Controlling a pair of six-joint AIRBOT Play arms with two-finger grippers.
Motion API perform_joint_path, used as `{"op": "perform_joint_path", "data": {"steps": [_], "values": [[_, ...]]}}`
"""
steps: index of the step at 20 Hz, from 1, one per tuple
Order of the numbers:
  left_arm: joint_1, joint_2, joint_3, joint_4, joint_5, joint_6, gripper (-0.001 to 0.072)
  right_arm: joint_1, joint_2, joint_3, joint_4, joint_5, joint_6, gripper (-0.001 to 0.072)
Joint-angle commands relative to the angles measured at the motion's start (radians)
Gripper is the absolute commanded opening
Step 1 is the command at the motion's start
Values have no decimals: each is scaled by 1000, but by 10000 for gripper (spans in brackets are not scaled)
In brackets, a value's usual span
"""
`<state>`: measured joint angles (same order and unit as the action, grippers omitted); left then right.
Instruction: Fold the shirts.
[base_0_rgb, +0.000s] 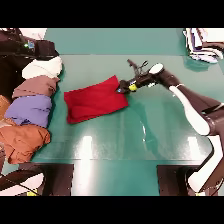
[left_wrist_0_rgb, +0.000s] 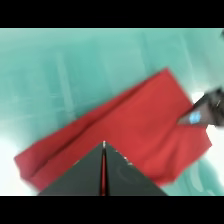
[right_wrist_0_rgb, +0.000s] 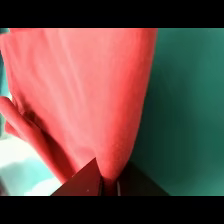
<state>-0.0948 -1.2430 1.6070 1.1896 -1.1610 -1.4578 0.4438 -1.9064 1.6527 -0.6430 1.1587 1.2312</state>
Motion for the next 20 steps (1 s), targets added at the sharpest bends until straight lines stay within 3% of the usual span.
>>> {"op": "perform_joint_path", "data": {"steps": [1, 6, 13, 16, 20], "values": [[-44, 1, 0, 3, -2, -1, 24, -132, 129, 10, -171, 22, 43, 12], [-50, 1, 0, 3, 0, -10, 24, -522, 423, -228, -273, -51, 97, 12], [-50, 1, 0, 2, 31, -39, 24, -1189, 711, -555, -275, -132, 116, 12], [-50, 1, 0, 0, 49, -39, 24, -1341, 772, -677, -275, -161, 118, 12], [-50, 1, 0, 0, 46, -37, 25, -1395, 792, -754, -307, -152, 118, 13]]}}
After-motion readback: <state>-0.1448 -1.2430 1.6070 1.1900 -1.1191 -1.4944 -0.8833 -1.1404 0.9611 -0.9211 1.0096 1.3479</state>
